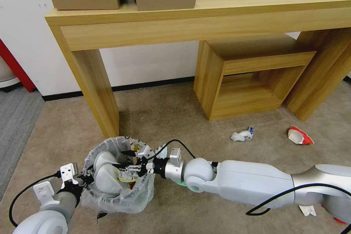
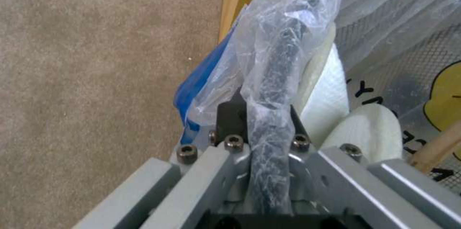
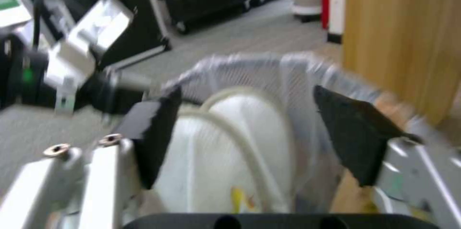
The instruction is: Pick up the trash bin and place the garbage on the floor into it.
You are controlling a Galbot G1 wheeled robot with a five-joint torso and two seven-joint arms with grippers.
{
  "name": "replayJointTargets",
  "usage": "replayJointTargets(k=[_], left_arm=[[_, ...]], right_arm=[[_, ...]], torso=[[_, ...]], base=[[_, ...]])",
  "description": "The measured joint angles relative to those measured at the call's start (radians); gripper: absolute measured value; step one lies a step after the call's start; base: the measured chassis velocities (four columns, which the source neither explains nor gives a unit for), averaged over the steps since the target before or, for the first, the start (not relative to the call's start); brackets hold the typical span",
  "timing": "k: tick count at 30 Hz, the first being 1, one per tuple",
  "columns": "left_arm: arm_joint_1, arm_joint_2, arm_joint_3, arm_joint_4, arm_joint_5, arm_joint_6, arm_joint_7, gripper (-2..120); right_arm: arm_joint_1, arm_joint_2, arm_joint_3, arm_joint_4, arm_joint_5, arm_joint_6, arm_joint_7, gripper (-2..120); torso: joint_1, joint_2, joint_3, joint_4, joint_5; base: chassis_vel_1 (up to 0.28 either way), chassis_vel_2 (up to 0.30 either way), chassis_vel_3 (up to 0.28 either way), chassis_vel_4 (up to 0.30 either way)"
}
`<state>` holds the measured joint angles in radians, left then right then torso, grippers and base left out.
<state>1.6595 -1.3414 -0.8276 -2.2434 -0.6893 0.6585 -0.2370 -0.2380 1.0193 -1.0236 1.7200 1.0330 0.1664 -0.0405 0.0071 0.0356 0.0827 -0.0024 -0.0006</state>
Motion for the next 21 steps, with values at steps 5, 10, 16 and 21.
replayJointTargets(k=[5, 10, 16, 21], left_arm=[[0.002, 0.002, -0.002, 0.01, 0.003, -0.001, 0.0, 1], [0.001, 0.007, -0.004, 0.023, 0.008, -0.002, 0.0, 1], [-0.002, 0.011, -0.005, 0.035, 0.012, -0.003, 0.001, 1], [-0.006, 0.021, -0.003, 0.047, 0.017, -0.004, 0.001, 1]], right_arm=[[-0.053, -0.048, 0.124, 0.064, 0.006, -0.003, 0.023, 96], [-0.129, -0.112, 0.273, 0.11, 0.006, -0.006, 0.044, 100], [-0.278, -0.19, 0.496, 0.144, -0.018, -0.013, 0.08, 100], [-0.38, -0.246, 0.648, 0.153, -0.043, -0.022, 0.093, 100]], torso=[[0.0, 0.0, 0.0, 0.0, 0.0001], [0.0, 0.0, 0.0, 0.0, 0.0001], [0.0, 0.0, 0.0, 0.0003, 0.0003], [0.0, 0.0, 0.0, 0.0001, 0.0005]], base=[[0.0, 0.0, 0.0, 0.0], [0.0, 0.0, 0.0, 0.0], [0.0, 0.0, 0.0, 0.0], [0.0, 0.0, 0.0, 0.0]])
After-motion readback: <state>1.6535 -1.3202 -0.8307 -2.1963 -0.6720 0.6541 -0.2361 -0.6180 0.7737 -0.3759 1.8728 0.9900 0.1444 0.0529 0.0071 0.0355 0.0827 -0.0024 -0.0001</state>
